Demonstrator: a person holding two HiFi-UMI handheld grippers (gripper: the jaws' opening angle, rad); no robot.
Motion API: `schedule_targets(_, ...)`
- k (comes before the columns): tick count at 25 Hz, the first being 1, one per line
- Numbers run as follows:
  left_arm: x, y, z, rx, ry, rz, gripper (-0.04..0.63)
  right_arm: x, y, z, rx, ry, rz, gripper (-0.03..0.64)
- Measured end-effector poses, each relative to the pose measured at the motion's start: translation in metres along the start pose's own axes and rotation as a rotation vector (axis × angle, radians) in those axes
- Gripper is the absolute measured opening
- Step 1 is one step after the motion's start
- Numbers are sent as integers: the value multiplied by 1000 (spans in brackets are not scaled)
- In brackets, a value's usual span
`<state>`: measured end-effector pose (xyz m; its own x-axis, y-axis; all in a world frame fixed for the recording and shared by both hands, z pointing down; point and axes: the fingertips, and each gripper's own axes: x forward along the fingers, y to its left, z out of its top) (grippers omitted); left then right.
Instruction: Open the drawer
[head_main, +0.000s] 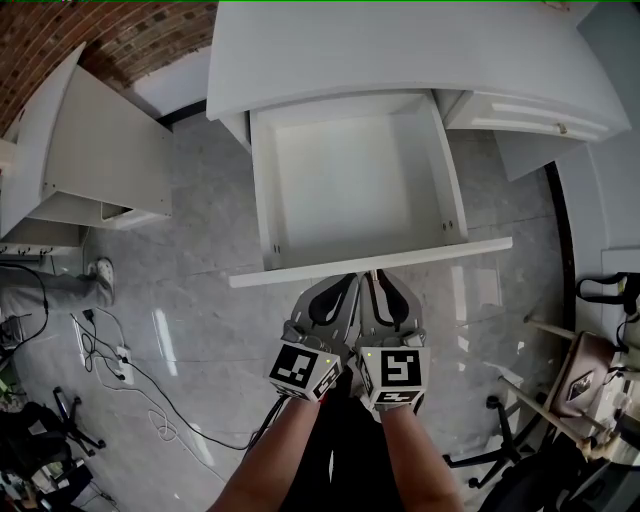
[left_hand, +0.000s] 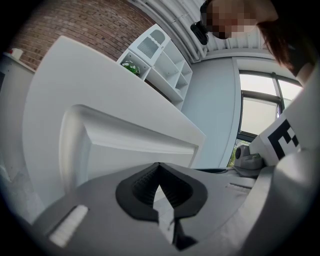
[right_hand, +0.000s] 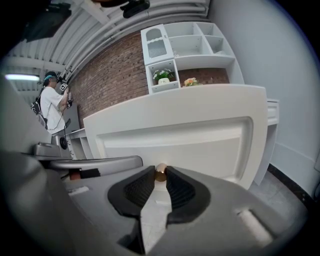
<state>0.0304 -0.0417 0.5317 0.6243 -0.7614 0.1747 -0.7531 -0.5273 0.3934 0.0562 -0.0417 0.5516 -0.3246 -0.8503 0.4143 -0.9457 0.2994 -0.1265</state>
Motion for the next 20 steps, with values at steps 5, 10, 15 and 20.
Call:
schedule_targets(5,-9,-6,-6,2,1,7,-11,-10,3,-5,-3,-7,5,69)
schedule_targets(10,-17,-13,-8,-2,-3,17,-11,-13,3,-6,-6,-1,5,69)
schedule_targets(15,-18,-11,-7,1,-5,23,-11,-12,4,-10,-13,15,5,69)
schedule_targets(20,-19,-12,-10,-30,5,16,-5,-14,3,-8,-10,-3,-12,73)
